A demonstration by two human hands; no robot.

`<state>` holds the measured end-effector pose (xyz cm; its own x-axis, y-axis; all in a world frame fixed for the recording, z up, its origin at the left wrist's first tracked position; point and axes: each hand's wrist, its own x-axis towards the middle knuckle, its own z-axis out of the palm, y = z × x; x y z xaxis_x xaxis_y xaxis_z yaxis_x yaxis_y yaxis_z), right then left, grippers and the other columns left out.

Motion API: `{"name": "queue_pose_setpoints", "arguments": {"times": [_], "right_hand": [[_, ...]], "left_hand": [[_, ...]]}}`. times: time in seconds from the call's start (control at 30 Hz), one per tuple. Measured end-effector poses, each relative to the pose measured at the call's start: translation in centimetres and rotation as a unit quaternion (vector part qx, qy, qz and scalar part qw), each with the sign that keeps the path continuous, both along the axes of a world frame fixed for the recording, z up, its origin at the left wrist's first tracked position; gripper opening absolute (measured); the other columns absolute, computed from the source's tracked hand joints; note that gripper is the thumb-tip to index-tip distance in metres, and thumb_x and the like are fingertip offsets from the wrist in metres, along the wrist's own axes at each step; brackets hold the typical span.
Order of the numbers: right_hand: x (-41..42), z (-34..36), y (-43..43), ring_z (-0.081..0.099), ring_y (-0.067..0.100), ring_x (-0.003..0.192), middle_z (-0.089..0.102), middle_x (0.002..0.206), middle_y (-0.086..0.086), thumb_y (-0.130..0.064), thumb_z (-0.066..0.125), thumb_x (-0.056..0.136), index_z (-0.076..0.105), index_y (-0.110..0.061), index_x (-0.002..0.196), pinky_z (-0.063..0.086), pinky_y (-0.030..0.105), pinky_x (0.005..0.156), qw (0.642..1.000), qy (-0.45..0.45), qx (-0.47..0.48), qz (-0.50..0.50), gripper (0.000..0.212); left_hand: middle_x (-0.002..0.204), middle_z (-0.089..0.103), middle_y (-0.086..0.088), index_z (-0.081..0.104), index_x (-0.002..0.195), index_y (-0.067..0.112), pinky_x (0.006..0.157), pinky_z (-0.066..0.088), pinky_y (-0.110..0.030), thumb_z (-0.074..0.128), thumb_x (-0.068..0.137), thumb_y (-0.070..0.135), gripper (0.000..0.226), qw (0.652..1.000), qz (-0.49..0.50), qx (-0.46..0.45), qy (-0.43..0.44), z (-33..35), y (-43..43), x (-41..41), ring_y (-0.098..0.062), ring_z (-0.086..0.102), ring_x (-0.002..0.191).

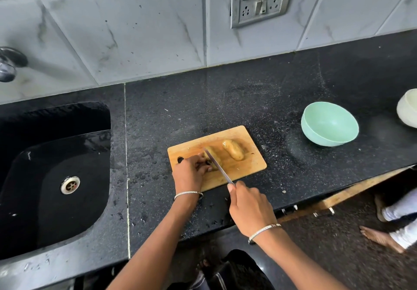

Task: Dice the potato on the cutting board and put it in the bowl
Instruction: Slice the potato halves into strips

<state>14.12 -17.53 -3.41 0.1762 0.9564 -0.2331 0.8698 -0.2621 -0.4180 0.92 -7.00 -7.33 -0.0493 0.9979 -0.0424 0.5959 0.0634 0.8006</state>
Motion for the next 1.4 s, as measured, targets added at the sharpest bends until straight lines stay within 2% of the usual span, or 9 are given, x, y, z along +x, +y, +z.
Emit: {"name": "queue_pose_setpoints", "arguments": {"times": [0.1,0.2,0.27,0.4,0.47,0.57,0.7,1.2,1.4], "right_hand": [[-0.1,0.4,0.6,0.061,0.037,0.087,0.062,0.09,0.01,-0.041,0.024,0.104,0.047,-0.017,0.096,0.035,0.038,0.06,1.0,0.007,0.013,-0.008,0.034],[0.3,0.1,1.3,0.062,0.038,0.088,0.062,0.09,0.01,-0.041,0.025,0.104,0.05,-0.016,0.1,0.034,0.037,0.061,1.0,0.008,0.018,-0.022,0.036],[0.8,-0.1,1.5,0.062,0.039,0.089,0.064,0.091,0.011,-0.041,0.025,0.104,0.051,-0.016,0.1,0.036,0.038,0.061,0.999,0.017,0.028,-0.04,0.036],[1.7,-0.1,1.7,0.061,0.039,0.088,0.062,0.088,0.01,-0.042,0.025,0.104,0.05,-0.017,0.098,0.038,0.039,0.061,0.995,0.034,0.043,-0.078,0.035],[2.0,-0.1,1.6,0.061,0.039,0.088,0.057,0.081,0.006,-0.042,0.025,0.104,0.048,-0.018,0.096,0.036,0.039,0.061,0.994,0.043,0.045,-0.085,0.034],[2.3,-0.1,1.3,0.061,0.037,0.086,0.054,0.077,0.004,-0.042,0.025,0.104,0.045,-0.021,0.092,0.036,0.038,0.061,0.994,0.049,0.049,-0.085,0.031],[2.4,-0.6,0.9,0.062,0.037,0.086,0.064,0.085,0.008,-0.041,0.027,0.104,0.045,-0.021,0.091,0.04,0.039,0.061,0.994,0.055,0.044,-0.083,0.03],[1.5,-0.7,1.9,0.061,0.038,0.098,0.064,0.102,0.013,-0.043,0.027,0.104,0.055,-0.015,0.102,0.037,0.037,0.067,0.994,0.064,-0.023,-0.08,0.04],[1.7,-0.5,2.2,0.061,0.04,0.098,0.064,0.104,0.015,-0.043,0.027,0.104,0.055,-0.014,0.102,0.038,0.038,0.068,0.996,0.054,-0.033,-0.063,0.041]], "left_hand": [[0.078,0.071,0.011,0.074,0.09,0.012,0.072,0.041,0.002,0.077,0.077,0.006,0.014,1.0,-0.011,-0.004,-0.019,0.2,0.1,-0.1,0.0,0.067,0.078],[0.078,0.071,0.011,0.069,0.088,0.019,0.082,0.054,-0.023,0.072,0.078,-0.001,0.023,0.999,-0.043,0.006,-0.006,0.4,0.4,-0.4,-0.004,0.069,0.079],[0.093,0.073,0.004,0.067,0.1,0.022,0.083,0.052,-0.03,0.068,0.078,-0.003,0.034,0.99,-0.096,0.05,0.091,0.9,1.1,-0.8,-0.014,0.068,0.091],[0.145,0.049,0.0,0.06,0.125,0.032,0.11,0.032,-0.032,0.07,0.078,-0.003,0.06,0.896,-0.344,0.095,0.264,2.5,3.7,-0.4,-0.024,0.039,0.137],[0.145,0.047,0.002,0.063,0.123,0.033,0.112,0.03,-0.033,0.069,0.081,0.001,0.053,0.845,-0.431,0.091,0.304,3.3,5.0,0.2,-0.025,0.032,0.141],[0.134,0.058,0.002,0.067,0.118,0.033,0.1,0.041,-0.032,0.068,0.082,0.006,0.044,0.801,-0.483,0.073,0.347,3.7,6.6,0.9,-0.024,0.046,0.13],[0.116,0.066,0.007,0.068,0.115,0.035,0.084,0.047,-0.027,0.07,0.082,0.009,0.042,0.82,-0.469,0.04,0.326,3.5,7.2,0.6,-0.017,0.061,0.105],[0.108,0.07,0.001,0.063,0.12,0.038,0.068,0.046,-0.031,0.069,0.082,0.048,0.04,0.913,-0.178,0.06,0.363,1.4,3.8,1.3,-0.026,0.063,0.102],[0.106,0.071,0.005,0.066,0.116,0.037,0.072,0.051,-0.032,0.069,0.08,0.052,0.04,0.925,-0.155,0.063,0.34,1.1,3.6,1.1,-0.022,0.065,0.099]]}}
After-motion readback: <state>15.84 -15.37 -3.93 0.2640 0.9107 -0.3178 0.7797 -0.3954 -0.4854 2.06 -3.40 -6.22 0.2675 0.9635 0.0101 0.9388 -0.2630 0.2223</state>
